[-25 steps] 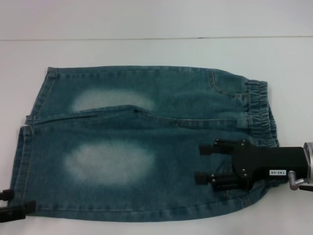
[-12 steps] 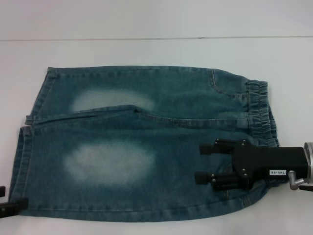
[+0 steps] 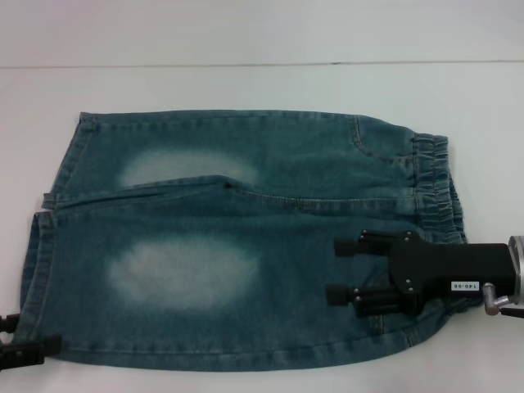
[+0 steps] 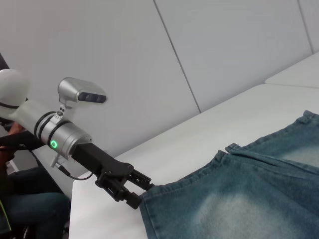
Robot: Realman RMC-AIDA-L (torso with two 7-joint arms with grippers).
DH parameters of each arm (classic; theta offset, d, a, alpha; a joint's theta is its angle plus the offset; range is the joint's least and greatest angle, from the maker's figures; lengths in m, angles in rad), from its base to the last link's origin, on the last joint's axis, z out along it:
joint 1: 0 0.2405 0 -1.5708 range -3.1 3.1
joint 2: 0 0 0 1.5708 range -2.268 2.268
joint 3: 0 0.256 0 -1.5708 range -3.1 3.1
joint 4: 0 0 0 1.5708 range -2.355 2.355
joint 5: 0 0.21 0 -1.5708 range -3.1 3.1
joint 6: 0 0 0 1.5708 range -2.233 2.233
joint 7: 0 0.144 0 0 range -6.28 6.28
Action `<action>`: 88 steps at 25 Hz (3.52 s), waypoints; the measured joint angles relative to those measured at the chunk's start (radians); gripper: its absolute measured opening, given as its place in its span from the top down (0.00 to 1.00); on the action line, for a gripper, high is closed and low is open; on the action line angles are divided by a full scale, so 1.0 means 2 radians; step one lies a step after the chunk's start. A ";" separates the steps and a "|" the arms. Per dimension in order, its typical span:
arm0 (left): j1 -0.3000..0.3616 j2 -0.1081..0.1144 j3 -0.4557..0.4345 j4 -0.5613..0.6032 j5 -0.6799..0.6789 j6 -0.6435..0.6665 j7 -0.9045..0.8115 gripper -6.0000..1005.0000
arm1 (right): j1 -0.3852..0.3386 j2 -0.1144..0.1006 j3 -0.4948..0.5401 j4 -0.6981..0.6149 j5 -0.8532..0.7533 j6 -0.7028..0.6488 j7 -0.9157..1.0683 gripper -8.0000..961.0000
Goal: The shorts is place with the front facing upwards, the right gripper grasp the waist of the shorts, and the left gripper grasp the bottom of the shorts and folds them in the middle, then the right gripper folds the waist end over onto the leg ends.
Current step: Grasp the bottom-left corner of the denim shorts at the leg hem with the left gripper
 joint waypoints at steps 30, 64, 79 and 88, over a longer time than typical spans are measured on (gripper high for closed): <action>-0.007 0.000 0.001 0.002 0.002 0.015 0.000 0.10 | 0.003 0.000 -0.001 0.000 -0.001 0.004 0.000 0.05; -0.013 -0.001 0.007 0.002 0.020 0.017 -0.007 0.10 | 0.003 0.000 0.002 0.000 0.000 0.000 0.001 0.05; -0.024 0.000 0.016 -0.001 0.022 0.018 -0.009 0.20 | 0.003 0.000 0.003 0.000 0.000 -0.002 0.001 0.05; -0.026 -0.001 0.022 0.005 0.022 0.020 -0.013 0.38 | -0.014 -0.006 0.011 -0.005 0.043 -0.041 0.002 0.05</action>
